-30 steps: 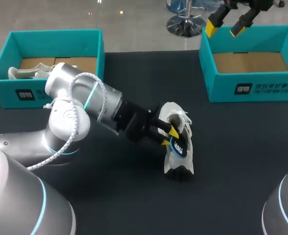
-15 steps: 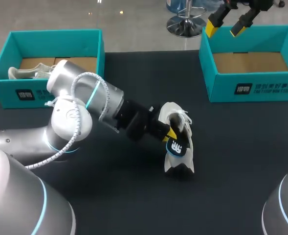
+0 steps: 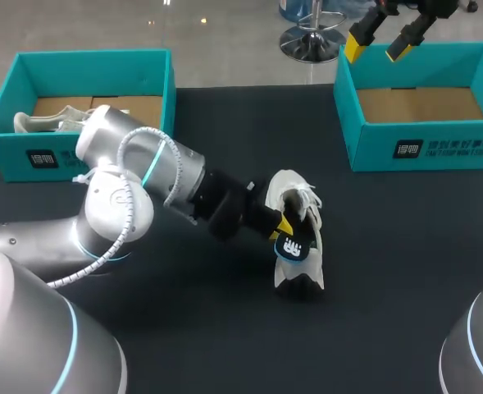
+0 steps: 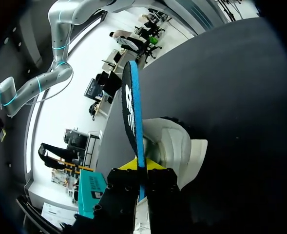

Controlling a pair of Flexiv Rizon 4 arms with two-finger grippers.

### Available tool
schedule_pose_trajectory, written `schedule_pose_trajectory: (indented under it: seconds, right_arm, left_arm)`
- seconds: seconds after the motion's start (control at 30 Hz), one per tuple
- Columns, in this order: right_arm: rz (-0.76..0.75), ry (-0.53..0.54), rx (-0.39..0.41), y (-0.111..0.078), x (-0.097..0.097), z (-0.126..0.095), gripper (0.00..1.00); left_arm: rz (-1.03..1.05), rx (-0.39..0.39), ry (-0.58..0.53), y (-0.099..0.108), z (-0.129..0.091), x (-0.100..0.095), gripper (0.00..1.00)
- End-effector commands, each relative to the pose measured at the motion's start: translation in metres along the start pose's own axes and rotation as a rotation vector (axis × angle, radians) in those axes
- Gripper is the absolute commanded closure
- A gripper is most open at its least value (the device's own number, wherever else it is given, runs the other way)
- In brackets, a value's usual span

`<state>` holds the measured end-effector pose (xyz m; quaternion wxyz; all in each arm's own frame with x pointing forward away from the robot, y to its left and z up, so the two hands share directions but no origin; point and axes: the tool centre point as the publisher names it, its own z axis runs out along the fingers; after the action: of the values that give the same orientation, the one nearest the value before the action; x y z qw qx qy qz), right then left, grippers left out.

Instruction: Take the shoe out of the shoebox, open the shoe tongue, remove and reinsert the insole, then place the shoe into the shoebox

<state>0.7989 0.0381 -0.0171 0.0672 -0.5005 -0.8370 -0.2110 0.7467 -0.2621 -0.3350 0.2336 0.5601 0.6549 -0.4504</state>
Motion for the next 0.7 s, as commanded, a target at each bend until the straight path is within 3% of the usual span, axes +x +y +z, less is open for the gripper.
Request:
schedule_pose_trajectory:
  seconds: [0.03, 0.07, 0.1, 0.37, 0.43, 0.5, 0.67, 0.7]
  right_arm:
    - [0.001, -0.001, 0.002, 0.001, 0.0, 0.0, 0.0]
    - [0.001, -0.001, 0.002, 0.001, 0.0, 0.0, 0.0]
    - [0.001, -0.001, 0.002, 0.001, 0.0, 0.0, 0.0]
    - [0.001, -0.001, 0.002, 0.001, 0.0, 0.0, 0.0]
    - [0.001, -0.001, 0.002, 0.001, 0.0, 0.0, 0.0]
    - [0.001, -0.001, 0.002, 0.001, 0.0, 0.0, 0.0]
    - [0.001, -0.001, 0.002, 0.001, 0.0, 0.0, 0.0]
    - [0.001, -0.001, 0.002, 0.001, 0.0, 0.0, 0.0]
  left_arm:
    - [-0.003, -0.001, 0.003, -0.002, 0.002, -0.003, 0.15]
    - [-0.004, 0.001, 0.003, -0.003, 0.002, -0.004, 0.02]
    - [-0.002, 0.004, 0.002, -0.005, 0.001, -0.006, 0.0]
    - [0.014, 0.021, -0.009, -0.016, 0.0, -0.015, 0.0]
    - [0.017, 0.024, -0.008, -0.017, 0.003, -0.016, 0.12]
    - [0.015, 0.03, -0.006, -0.018, 0.005, -0.017, 0.46]
    - [0.011, 0.041, -0.005, -0.018, 0.01, -0.018, 0.85]
    - [0.01, 0.042, -0.005, -0.018, 0.011, -0.018, 0.99]
